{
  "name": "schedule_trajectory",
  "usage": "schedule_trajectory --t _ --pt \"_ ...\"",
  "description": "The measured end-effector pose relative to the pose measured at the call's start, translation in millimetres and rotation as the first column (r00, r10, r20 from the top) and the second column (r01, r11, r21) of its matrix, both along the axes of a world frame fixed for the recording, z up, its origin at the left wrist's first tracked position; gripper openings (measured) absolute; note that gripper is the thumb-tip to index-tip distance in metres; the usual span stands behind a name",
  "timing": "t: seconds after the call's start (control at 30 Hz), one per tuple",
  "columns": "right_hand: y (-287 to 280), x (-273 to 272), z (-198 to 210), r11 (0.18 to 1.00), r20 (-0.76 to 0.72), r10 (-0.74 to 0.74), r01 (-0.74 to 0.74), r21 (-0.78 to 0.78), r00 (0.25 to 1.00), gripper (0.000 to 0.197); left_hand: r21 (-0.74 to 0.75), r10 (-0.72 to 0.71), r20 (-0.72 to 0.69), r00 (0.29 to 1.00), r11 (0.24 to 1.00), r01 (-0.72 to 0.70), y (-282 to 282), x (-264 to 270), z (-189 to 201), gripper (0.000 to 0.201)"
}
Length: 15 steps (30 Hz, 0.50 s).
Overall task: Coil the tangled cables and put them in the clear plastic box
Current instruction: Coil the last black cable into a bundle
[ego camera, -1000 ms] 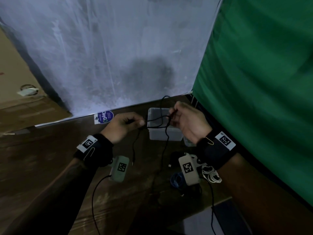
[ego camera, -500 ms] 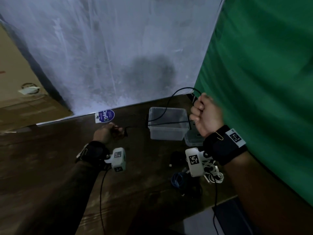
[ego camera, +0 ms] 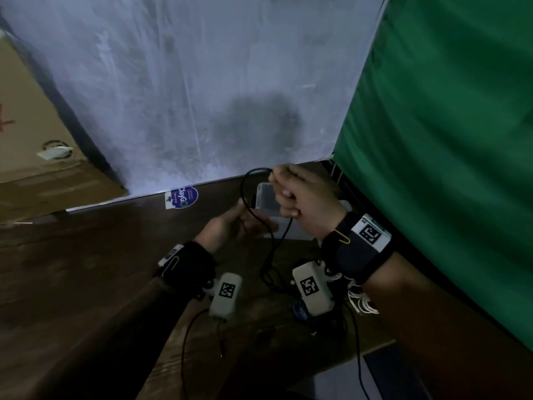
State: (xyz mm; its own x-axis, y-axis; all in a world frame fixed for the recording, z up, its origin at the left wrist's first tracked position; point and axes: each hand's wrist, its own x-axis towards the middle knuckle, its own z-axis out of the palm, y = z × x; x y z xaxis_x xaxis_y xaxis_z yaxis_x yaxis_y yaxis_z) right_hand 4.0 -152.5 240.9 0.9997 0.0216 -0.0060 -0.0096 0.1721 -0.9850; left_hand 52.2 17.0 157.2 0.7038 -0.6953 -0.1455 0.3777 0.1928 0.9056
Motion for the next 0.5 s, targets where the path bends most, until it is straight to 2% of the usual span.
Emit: schedule_trajectory --t 0.03,0.07,0.1,0.13,0.2,0.23,0.27,0.3,0.33,0.37,0.4,0.43,0.47,0.5 --pt "-6.9 1.0 2.0 0.999 -0.007 -0.045 0.045 0.019 0.999 0.024 -0.071 -0.030 -0.102 0.994 0.997 0.023 3.8 -0.5 -0.7 0.064" --pt "-15.0 1.5 3.2 0.996 -0.022 -0.083 0.083 0.031 0.996 0.022 -0.105 -0.033 -0.146 0.989 0.994 0.018 6.7 0.2 0.3 0.065" --pt "-23.1 2.3 2.7 0.993 -0.042 -0.115 0.116 0.030 0.993 0.020 -0.089 -0.021 -0.078 0.997 0.996 0.014 10.5 3.6 -1.5 0.057" --pt "-31.3 3.0 1.5 0.990 -0.058 -0.142 0.143 0.012 0.988 0.017 -0.039 0.005 0.055 0.998 0.999 -0.002 13.2 6.5 -3.2 0.043" --pt "-44.6 3.6 -3.5 0.961 -0.006 -0.224 0.220 -0.166 0.975 0.020 0.150 0.119 0.371 0.921 0.971 -0.186 15.4 17.0 -7.3 0.016" --pt "-50.9 2.8 -6.8 0.900 0.087 -0.276 0.289 -0.327 0.957 0.025 0.227 0.178 0.495 0.850 0.918 -0.325 17.1 25.6 -11.7 0.013" --pt "-58.3 2.7 -10.5 0.796 0.201 -0.326 0.383 -0.469 0.924 0.028 0.257 0.252 0.564 0.786 0.851 -0.457 18.0 34.0 -15.3 0.017" --pt "-63.7 1.4 -12.1 0.687 0.303 -0.373 0.480 -0.546 0.877 0.030 0.264 0.334 0.575 0.747 0.788 -0.556 20.5 41.1 -17.2 0.020" --pt "-70.5 2.2 -14.2 0.606 0.369 -0.439 0.574 -0.551 0.819 0.030 0.247 0.443 0.486 0.753 0.757 -0.605 24.3 47.8 -17.1 0.023" --pt "-75.4 2.2 -14.5 0.562 0.390 -0.519 0.648 -0.514 0.760 0.030 0.214 0.543 0.318 0.777 0.758 -0.617 27.2 52.4 -14.5 0.030" --pt "-79.5 3.0 -14.5 0.583 0.353 -0.592 0.687 -0.433 0.724 0.028 0.171 0.586 0.120 0.801 0.783 -0.598 29.2 55.8 -12.4 0.040" --pt "-81.9 3.3 -14.0 0.649 0.267 -0.636 0.690 -0.320 0.723 0.022 0.115 0.577 -0.040 0.816 0.814 -0.569 30.9 56.2 -8.6 0.048" --pt "-81.5 2.4 -12.1 0.743 0.138 -0.623 0.638 -0.202 0.770 0.008 0.075 0.539 -0.122 0.833 0.842 -0.534 30.3 53.0 -1.2 0.052" --pt "-80.9 1.4 -10.7 0.823 -0.019 -0.563 0.558 -0.110 0.826 0.014 0.035 0.502 -0.157 0.851 0.864 -0.503 28.8 49.9 4.7 0.054"
